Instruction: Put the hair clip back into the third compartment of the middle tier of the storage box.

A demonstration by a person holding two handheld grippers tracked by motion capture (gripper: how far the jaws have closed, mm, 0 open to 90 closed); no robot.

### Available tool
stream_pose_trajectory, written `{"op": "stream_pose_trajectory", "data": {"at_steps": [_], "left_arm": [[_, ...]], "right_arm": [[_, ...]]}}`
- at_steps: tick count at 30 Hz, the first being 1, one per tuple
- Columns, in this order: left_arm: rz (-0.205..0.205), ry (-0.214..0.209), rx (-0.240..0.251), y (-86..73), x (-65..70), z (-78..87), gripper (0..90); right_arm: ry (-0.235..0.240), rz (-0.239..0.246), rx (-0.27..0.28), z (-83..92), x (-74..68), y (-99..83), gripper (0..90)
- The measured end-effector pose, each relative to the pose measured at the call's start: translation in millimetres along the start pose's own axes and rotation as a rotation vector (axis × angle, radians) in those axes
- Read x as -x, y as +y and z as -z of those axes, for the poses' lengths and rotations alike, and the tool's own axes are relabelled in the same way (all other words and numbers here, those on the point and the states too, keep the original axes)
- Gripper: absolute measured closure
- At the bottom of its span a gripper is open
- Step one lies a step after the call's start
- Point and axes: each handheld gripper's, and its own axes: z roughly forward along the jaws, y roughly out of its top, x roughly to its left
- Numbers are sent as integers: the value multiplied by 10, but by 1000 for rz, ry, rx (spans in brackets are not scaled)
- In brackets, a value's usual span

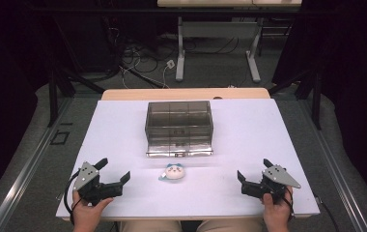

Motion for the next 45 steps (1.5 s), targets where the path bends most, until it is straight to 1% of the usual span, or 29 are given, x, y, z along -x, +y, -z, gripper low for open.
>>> {"op": "stream_pose_trajectory", "data": {"at_steps": [1, 6, 7, 12, 13, 14, 16, 18, 25, 28, 30, 31, 34, 38, 41, 44, 45], "left_arm": [[1, -4, -4, 0, 12, -10, 23], [-7, -25, -19, 0, 60, -65, 24], [-2, -34, -26, 2, 78, -80, 24], [-9, -48, -37, 17, 99, -121, 24], [2, -58, -37, 23, 111, -136, 24], [4, -69, -39, 39, 122, -152, 24], [4, -72, -41, 54, 134, -163, 24], [-8, -77, -48, 80, 149, -177, 24], [-21, -100, -72, 164, 237, -245, 24], [-24, -108, -88, 190, 270, -276, 24], [-32, -116, -107, 217, 285, -300, 24], [-30, -118, -108, 227, 293, -315, 24], [-9, -135, -110, 258, 315, -357, 26], [-1, -150, -124, 304, 351, -426, 30], [-3, -161, -135, 333, 400, -481, 30], [-16, -172, -154, 362, 466, -549, 30], [-16, -172, -154, 362, 466, -549, 31]], "right_arm": [[1, 6, -5, -3, -7, -5, 0], [0, 1, -8, 5, -11, -14, 0], [0, 0, -9, 8, -13, -13, 0], [2, 4, -6, 13, -6, -19, 0], [1, 0, -3, 13, -7, -21, 0], [-6, -2, -1, 15, -3, -22, 0], [-3, -3, -7, 20, -1, -20, 0], [-2, -3, -8, 22, 3, -18, 0], [-9, -10, -13, 21, 14, -12, 1], [-5, -13, -8, 9, 17, -12, 1], [-7, -10, -5, 5, 22, -12, 1], [-7, -15, -5, 3, 21, -12, 1], [-6, -18, -10, 0, 22, -14, 2], [-7, -19, -6, 1, 32, -17, 2], [-8, -18, -5, 1, 42, -21, 3], [-10, -19, -5, 9, 51, -22, 5], [-10, -19, -5, 9, 51, -22, 5]]}}
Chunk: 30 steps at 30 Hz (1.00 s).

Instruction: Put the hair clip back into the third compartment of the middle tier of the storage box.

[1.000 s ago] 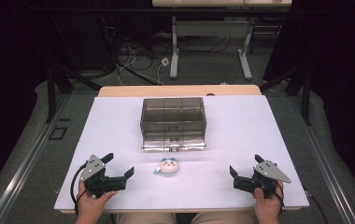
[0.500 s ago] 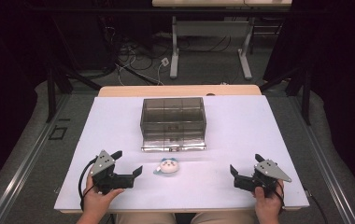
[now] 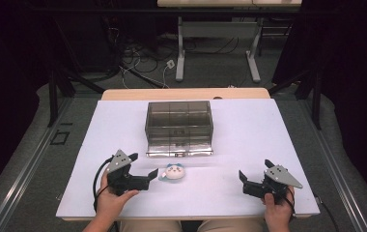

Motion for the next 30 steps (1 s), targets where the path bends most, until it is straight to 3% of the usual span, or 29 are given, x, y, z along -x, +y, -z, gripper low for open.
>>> {"op": "stream_pose_trajectory", "data": {"at_steps": [6, 16, 30], "left_arm": [[-22, -15, -42, 44, 61, -105, 38], [-18, -50, -111, 15, 148, -304, 42], [-41, -60, -199, -32, 216, -542, 54]], "right_arm": [[-2, 3, -6, -1, -2, -1, 5], [-4, 4, -9, -2, 5, -7, 6], [-1, 6, -8, -11, 3, -16, 7]]}}
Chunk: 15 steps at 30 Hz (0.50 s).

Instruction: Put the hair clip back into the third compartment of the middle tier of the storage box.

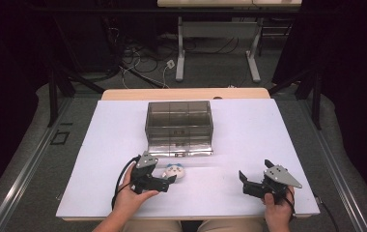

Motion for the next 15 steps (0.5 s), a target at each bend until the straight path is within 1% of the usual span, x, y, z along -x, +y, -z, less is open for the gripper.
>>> {"op": "stream_pose_trajectory", "data": {"at_steps": [2, 4, 7, 8, 10, 11, 12, 13, 15], "left_arm": [[-6, 0, -10, 1, 12, -32, 64], [-9, 0, -14, 0, 20, -50, 74], [-13, 1, -31, 5, 26, -83, 80], [-5, -2, -24, 8, 30, -101, 83], [-9, -6, -34, 15, 28, -119, 87], [-8, -5, -40, 18, 32, -129, 89], [-7, 4, -34, 20, 37, -151, 90], [-5, 4, -42, 24, 36, -170, 93], [-11, 3, -50, 28, 30, -179, 105]], "right_arm": [[0, -2, 10, -9, -1, -4, 7], [4, -2, 1, -2, 1, -2, 7], [3, -2, 6, -4, 1, -3, 8], [2, -3, 7, -5, 1, -3, 8], [5, 1, 2, -4, 5, -3, 8], [4, -3, -3, -3, 1, -3, 9], [2, -5, -1, -4, -2, -3, 10], [5, 4, 1, -7, 1, -4, 11], [6, 5, 1, -8, 1, -4, 11]]}}
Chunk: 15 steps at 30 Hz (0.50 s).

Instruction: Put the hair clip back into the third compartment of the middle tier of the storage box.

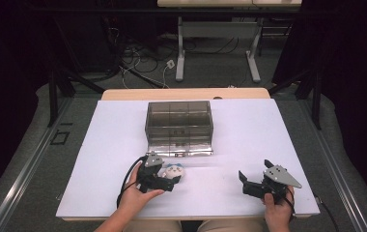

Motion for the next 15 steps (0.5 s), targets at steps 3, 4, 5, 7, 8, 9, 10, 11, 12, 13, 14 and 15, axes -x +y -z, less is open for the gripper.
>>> {"op": "stream_pose_trajectory", "data": {"at_steps": [3, 4, 5, 7, 8, 9, 10, 11, 12, 13, 14, 15], "left_arm": [[3, -3, -17, 8, 3, -35, 127], [0, -7, -22, 12, 0, -58, 151], [0, -7, -22, 12, 0, -58, 155], [2, -7, -35, 15, 4, -82, 155], [0, -2, -36, 16, 4, -93, 155], [0, -2, -39, 17, 2, -102, 155], [-1, 1, -43, 18, -1, -110, 155], [3, -1, -44, 19, -4, -119, 155], [3, -1, -43, 21, -8, -127, 155], [3, -2, -49, 26, -11, -133, 155], [4, -2, -49, 28, -12, -142, 156], [2, 0, -53, 33, -13, -146, 156]], "right_arm": [[-3, -2, -3, 5, 1, 1, 14], [-2, -6, -5, 5, 0, 0, 15], [-2, -6, -5, 5, 0, 0, 15], [-1, -8, -4, 4, 0, 0, 17], [-1, -8, -4, 6, -1, 1, 17], [-1, -7, -5, 6, -1, 1, 17], [1, -4, -6, 7, -1, 0, 18], [1, -2, -4, 3, 0, 0, 18], [1, 0, -5, 4, 2, 0, 19], [1, 1, -7, 4, 1, 0, 19], [1, 2, -8, 4, 1, 0, 19], [1, 2, -8, 3, 1, 0, 20]]}}
